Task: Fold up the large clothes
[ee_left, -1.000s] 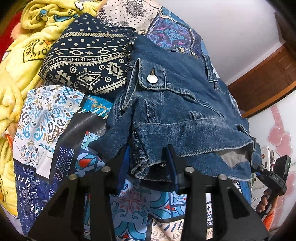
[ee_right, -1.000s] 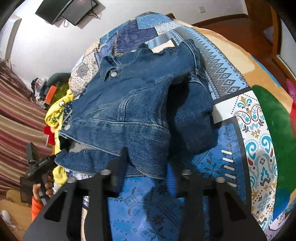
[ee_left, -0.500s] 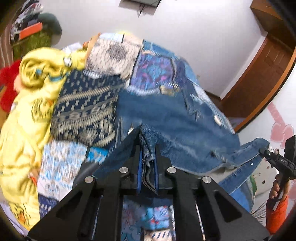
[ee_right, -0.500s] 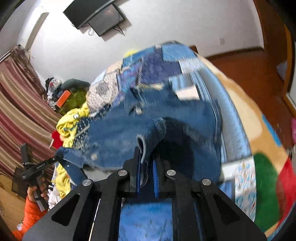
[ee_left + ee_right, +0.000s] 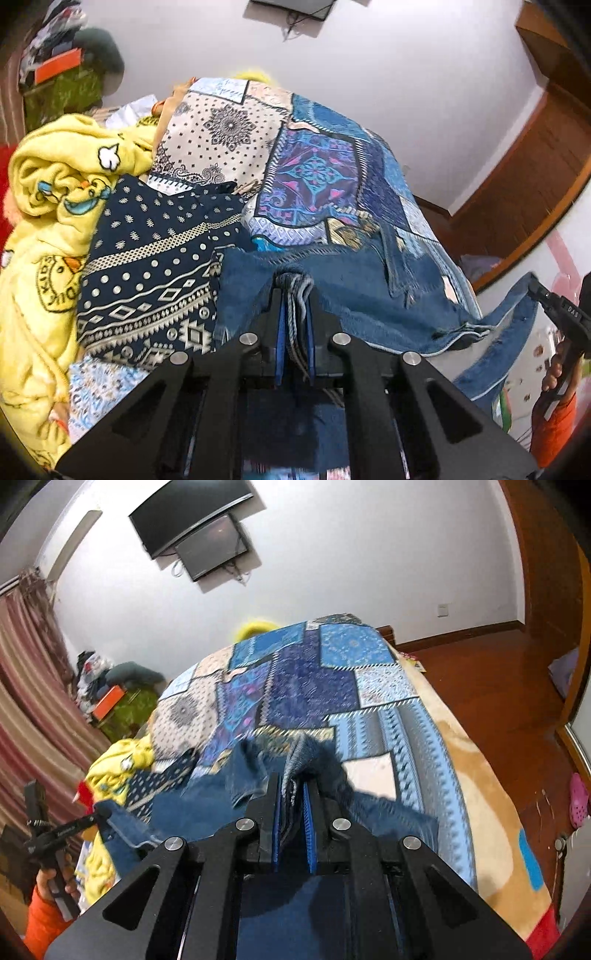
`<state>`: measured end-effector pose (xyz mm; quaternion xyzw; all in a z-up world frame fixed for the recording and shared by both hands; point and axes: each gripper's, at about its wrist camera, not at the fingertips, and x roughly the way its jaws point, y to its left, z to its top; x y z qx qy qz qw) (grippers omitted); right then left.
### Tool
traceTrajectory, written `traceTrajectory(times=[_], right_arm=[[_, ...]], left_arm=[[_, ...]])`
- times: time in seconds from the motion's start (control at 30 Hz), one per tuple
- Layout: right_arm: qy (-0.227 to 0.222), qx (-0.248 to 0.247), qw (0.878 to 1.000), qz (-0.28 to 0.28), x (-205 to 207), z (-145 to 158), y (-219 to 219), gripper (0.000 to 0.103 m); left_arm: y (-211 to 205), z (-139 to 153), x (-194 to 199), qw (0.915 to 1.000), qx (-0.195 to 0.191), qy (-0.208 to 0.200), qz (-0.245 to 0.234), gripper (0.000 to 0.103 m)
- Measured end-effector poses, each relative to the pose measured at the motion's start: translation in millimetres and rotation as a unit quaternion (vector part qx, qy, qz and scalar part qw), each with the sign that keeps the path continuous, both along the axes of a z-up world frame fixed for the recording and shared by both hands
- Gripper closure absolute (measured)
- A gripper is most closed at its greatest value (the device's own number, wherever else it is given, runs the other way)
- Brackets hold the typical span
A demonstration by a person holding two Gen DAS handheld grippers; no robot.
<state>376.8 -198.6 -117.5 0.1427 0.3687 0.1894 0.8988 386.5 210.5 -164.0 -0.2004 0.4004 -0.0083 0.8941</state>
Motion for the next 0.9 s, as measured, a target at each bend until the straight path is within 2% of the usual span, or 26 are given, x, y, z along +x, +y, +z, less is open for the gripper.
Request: traceTrajectory(times=[0.1,0.17,0.27,0.33,0.43,0.57,0.63,0.7,0.8,0.83,0.9], right_arm=[[0.006,0.003,1.0,-0.018,21,-8,-4,0.096],[0.008,-0.011,0.999,-0.031,34,-16,-5,0.099],[0.04,-0.025,0.998,-0.042,56,-38,-7,0.099],[0.055,-0.039,0.997,-0.045,60,-53,-7,0.099],[0.073,-0.057,0.995,-0.034,60,-68,-5,0.099],[0.079,-0.085,0.993,-0.003,53,-79,3,0.099],[0.073,-0.1,0.992,0.014,45,-77,11,0.099],[0.066,-0.113,0.991,0.027,38,-74,19,0.099],[0.055,-0.125,0.989,0.049,26,-64,34,0.098],[0.052,-0.127,0.989,0.057,21,-60,40,0.096],[0.055,-0.126,0.988,0.067,16,-56,50,0.081]], left_arm=[[6,-17,25,0.9998,-0.009,0.016,0.01,0.095],[7,-31,41,0.9995,-0.006,0.03,0.013,0.095],[7,-56,62,0.9982,-0.004,0.055,0.022,0.095],[9,-69,72,0.9973,0.004,0.066,0.032,0.095],[14,-82,79,0.9963,-0.007,0.077,0.038,0.093],[12,-72,79,0.9965,0.023,0.074,0.033,0.09],[8,-63,78,0.9955,0.049,0.076,0.027,0.079],[3,-46,71,0.9954,0.071,0.061,0.018,0.062],[0,-24,59,0.9959,0.084,0.031,0.013,0.052],[-1,-15,53,0.9957,0.089,0.022,0.012,0.05],[-4,-7,47,0.9954,0.094,0.017,0.007,0.046]])
